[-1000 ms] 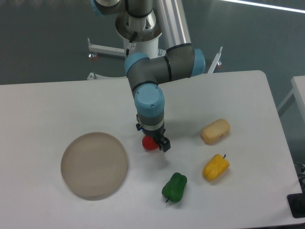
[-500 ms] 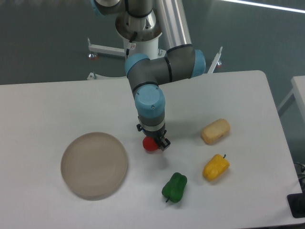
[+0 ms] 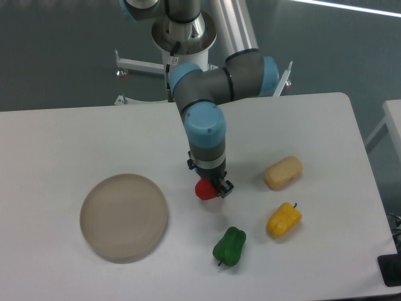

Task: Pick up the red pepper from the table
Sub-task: 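Lift the red bell pepper and carry it toward the yellow pepper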

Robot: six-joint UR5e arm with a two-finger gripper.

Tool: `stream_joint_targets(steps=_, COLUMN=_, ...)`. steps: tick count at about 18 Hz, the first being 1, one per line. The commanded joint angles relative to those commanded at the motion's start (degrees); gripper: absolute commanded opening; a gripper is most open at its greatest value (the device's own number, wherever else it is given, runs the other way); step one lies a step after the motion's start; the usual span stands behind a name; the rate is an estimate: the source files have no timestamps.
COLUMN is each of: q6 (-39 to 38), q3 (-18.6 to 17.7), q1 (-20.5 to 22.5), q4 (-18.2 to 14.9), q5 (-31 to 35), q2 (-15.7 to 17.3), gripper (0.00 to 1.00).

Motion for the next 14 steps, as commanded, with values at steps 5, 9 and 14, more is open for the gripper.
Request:
stream_joint_targets(steps=5, q6=5.36, q3=7.92, q1=5.18, q4=-4.76, q5=-0.53, q2=-0.79, gripper=0.49)
stream_joint_targets(steps=9, q6=6.87, q3=10.21, q1=6.96, q4=-4.15, q5=-0.61, q2=-2.1, gripper=0.49)
stream_joint_targets(steps=14, q6=6.69, q3=13.91, q1=6.96, q4=-4.15, q5=-1.85, q2=-4.48, gripper=0.49)
